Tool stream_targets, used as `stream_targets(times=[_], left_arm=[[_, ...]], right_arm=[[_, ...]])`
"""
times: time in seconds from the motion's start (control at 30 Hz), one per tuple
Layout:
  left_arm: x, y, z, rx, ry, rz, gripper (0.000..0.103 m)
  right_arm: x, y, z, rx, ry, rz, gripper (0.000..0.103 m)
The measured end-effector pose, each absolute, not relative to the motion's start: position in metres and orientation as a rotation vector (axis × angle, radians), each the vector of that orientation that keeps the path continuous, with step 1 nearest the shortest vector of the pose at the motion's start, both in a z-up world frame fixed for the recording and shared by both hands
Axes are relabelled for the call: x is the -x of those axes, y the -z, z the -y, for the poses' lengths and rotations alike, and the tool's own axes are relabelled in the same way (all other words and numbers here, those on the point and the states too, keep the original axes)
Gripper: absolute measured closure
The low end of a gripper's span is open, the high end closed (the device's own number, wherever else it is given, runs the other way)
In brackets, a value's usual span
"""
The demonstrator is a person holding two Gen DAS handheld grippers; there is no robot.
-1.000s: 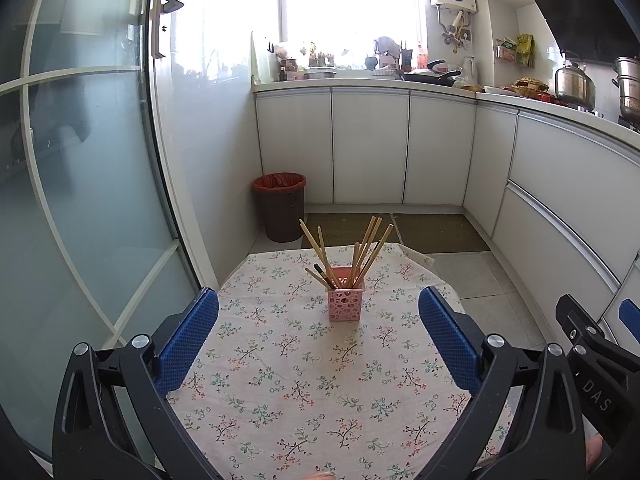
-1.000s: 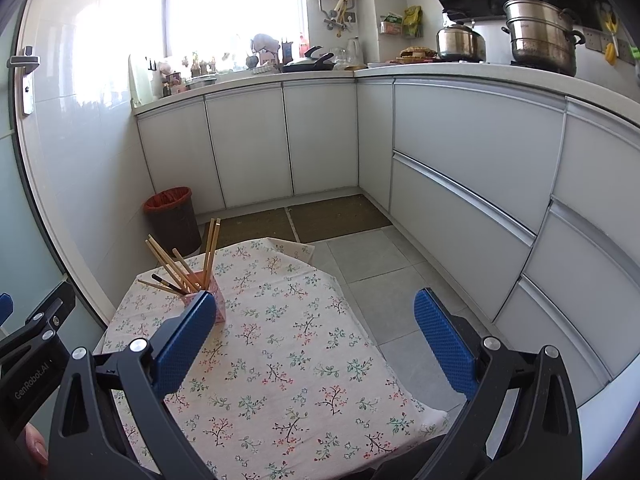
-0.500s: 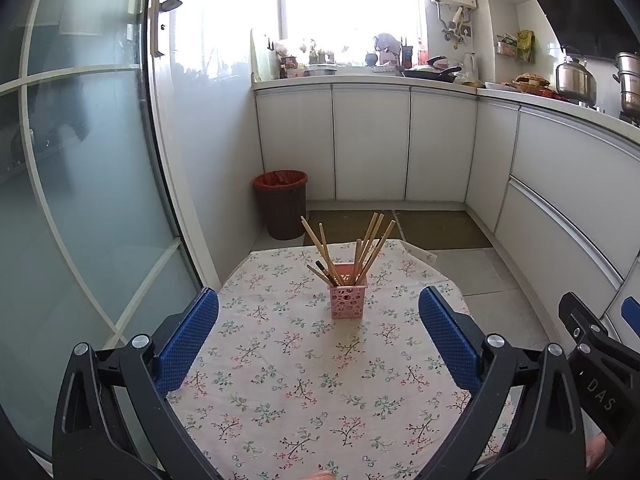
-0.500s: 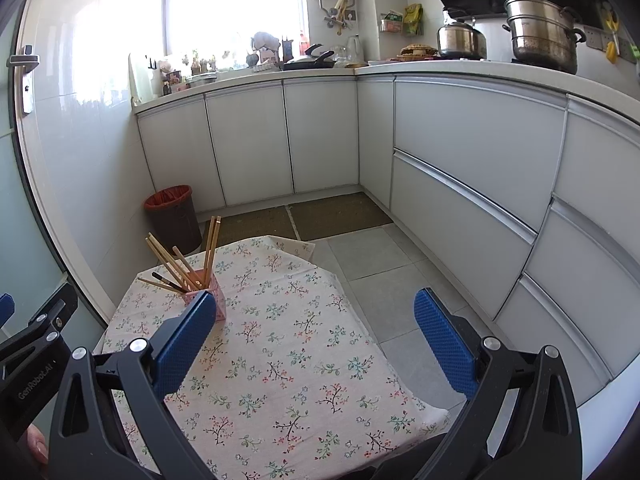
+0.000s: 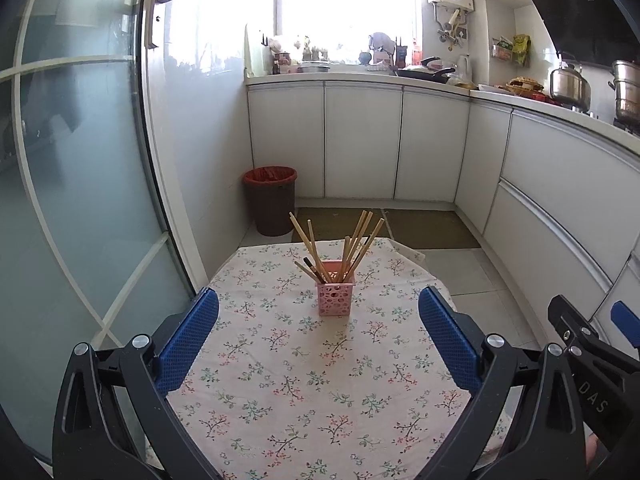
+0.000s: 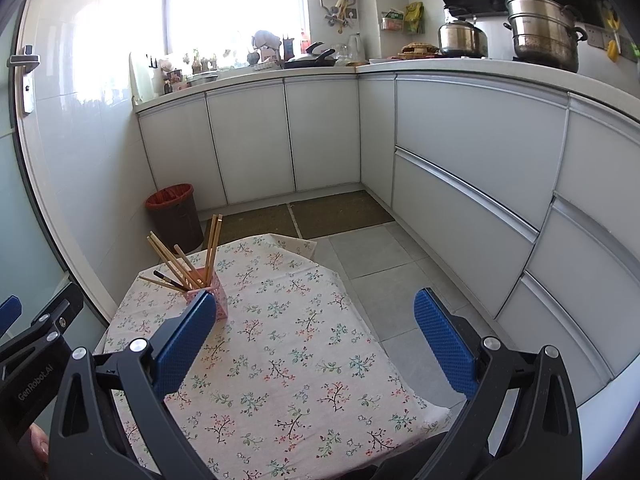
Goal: Organize utensils
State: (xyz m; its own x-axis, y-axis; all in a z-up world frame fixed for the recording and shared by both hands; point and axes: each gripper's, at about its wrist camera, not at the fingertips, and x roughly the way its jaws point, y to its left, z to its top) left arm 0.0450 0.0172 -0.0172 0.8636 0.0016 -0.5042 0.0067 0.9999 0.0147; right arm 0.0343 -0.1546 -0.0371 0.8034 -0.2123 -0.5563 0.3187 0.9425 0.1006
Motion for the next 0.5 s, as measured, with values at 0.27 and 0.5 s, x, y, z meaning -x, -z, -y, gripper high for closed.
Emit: stream_targets(times=[0.27, 0.5], left_arm=[[-0.0414, 0.0138, -0.0168, -0.026, -0.004, -0.5, 0.008], [-0.0418, 0.0123, -0.0174, -0.023, -0.016, -0.506, 0.007]], right_arm=[[-0.0336, 0.0379, 0.1543, -0.195, 0.283, -0.57, 0.006], [-0.0337, 0.0377, 0.1585, -0.205, 0.29, -0.568, 0.006]])
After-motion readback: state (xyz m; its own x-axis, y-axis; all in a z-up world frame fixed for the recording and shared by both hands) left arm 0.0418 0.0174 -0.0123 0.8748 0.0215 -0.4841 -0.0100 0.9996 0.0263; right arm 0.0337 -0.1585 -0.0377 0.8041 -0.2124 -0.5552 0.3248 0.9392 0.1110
